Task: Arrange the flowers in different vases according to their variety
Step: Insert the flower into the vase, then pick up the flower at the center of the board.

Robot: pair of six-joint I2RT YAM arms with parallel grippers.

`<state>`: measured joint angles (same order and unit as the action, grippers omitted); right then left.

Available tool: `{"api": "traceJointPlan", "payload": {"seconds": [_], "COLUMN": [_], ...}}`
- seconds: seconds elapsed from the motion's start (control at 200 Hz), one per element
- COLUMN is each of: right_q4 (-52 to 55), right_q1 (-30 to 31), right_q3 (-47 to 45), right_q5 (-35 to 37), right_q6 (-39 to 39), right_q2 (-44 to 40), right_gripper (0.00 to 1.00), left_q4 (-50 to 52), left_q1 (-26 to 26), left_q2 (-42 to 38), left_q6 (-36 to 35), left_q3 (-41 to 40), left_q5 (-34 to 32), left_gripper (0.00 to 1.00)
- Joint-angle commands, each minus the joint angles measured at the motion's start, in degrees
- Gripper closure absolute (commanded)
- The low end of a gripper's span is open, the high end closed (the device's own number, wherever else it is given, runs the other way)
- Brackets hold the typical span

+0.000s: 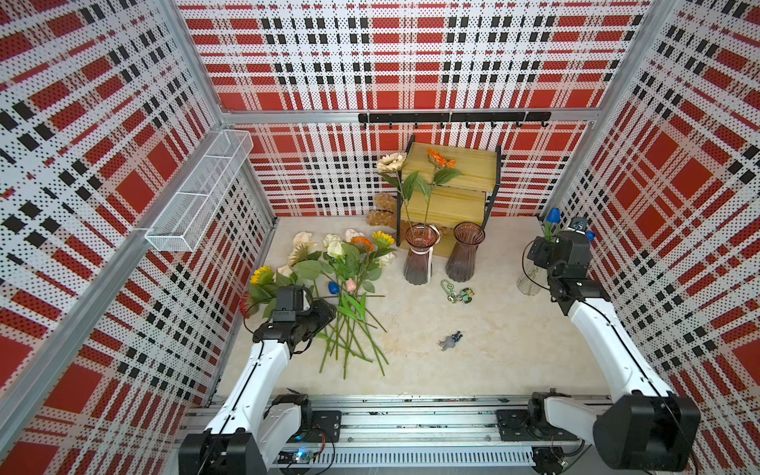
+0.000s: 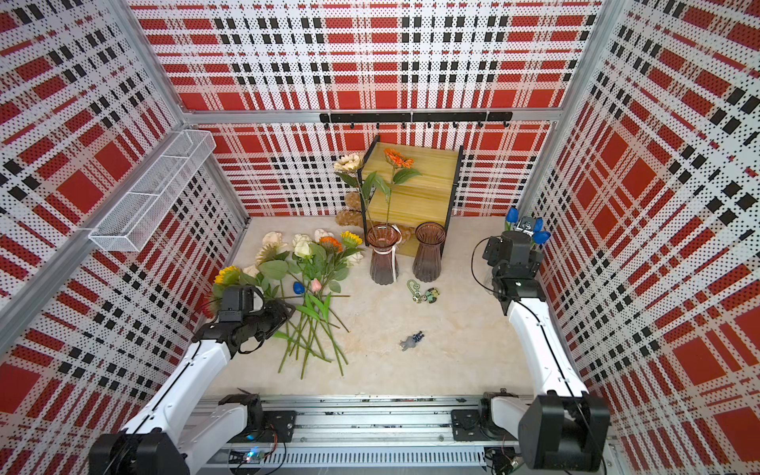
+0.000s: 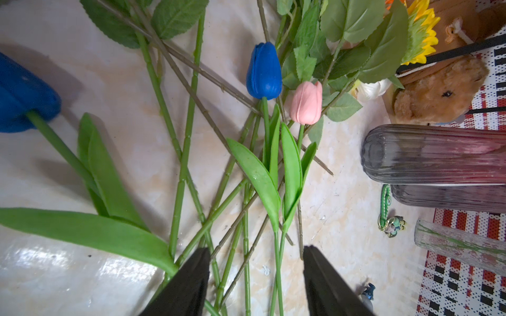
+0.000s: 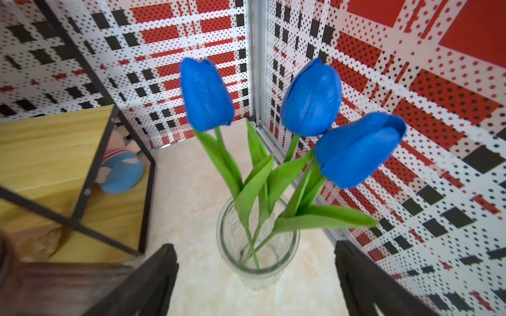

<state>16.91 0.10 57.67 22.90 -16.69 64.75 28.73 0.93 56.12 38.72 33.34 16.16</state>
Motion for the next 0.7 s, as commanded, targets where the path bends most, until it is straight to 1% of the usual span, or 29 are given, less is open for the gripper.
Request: {"api": "traceJointPlan", "payload": {"seconds": [0.0, 0.1, 0.251, 0.356, 0.446, 0.491, 0.571, 0.692], "right_q4": [6.1, 9.0, 10.3, 8.9, 6.8, 5.9, 5.1, 4.9], "right_q1": [4.7, 9.8, 18.8, 24.5, 28.4, 30.9, 33.7, 35.7], "right_q3": [-0.5, -0.5, -0.2, -0.3, -0.5, -0.7, -0.3, 1.2], "right_q5": [0.8, 1.2, 2.3, -0.2, -4.2, -4.3, -5.2, -5.7], "right_q6": [-2.6, -4.7, -8.0, -9.6, -10.7, -11.2, -12.3, -13.8], "right_q2": [-4.9, -5.8, -4.2, -1.6, 1.8, 3.7, 7.3, 11.1], "right_gripper": [0.02, 0.01, 0.01, 0.02, 0.03, 0.03, 0.03, 0.04], "left_q4": [-1.0, -1.3, -2.2, -3.2, -4.5, -5.2, -6.0, -6.1], "left_q1": [-0.2, -1.1, -2.9, -5.6, -9.0, -10.8, -13.3, -14.5], "left_q2": [1.0, 2.2, 4.0, 5.3, 7.3, 8.7, 10.7, 13.0], "left_q6": [-0.7, -0.3, 0.5, 1.7, 3.4, 4.3, 5.4, 5.7], "left_q3": [0.2, 0.2, 0.5, 0.8, 0.7, 0.7, 0.9, 0.9], "left_q5": [0.5, 0.3, 0.2, -0.2, -0.6, -0.8, -1.4, -1.6], "left_gripper": [0.4, 0.4, 0.41, 0.42, 0.44, 0.45, 0.49, 0.5]}}
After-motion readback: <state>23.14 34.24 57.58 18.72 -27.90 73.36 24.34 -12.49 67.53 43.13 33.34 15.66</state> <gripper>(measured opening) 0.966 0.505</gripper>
